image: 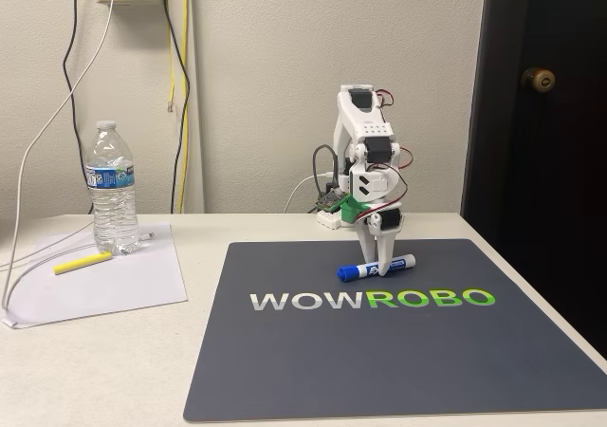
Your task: Pick up the blue marker.
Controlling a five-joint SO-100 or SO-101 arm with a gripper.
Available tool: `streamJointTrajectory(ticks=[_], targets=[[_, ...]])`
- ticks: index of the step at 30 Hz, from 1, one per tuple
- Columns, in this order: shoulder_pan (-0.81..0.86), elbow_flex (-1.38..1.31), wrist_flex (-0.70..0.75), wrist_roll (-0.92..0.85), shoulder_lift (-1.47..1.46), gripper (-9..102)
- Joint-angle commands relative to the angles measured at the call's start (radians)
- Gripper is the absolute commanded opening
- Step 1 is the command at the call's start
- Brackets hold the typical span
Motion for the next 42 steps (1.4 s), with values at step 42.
streamJointTrajectory(ticks=[42], targets=[[0.153,-0.003,-0.213,0.230,0.655,5]])
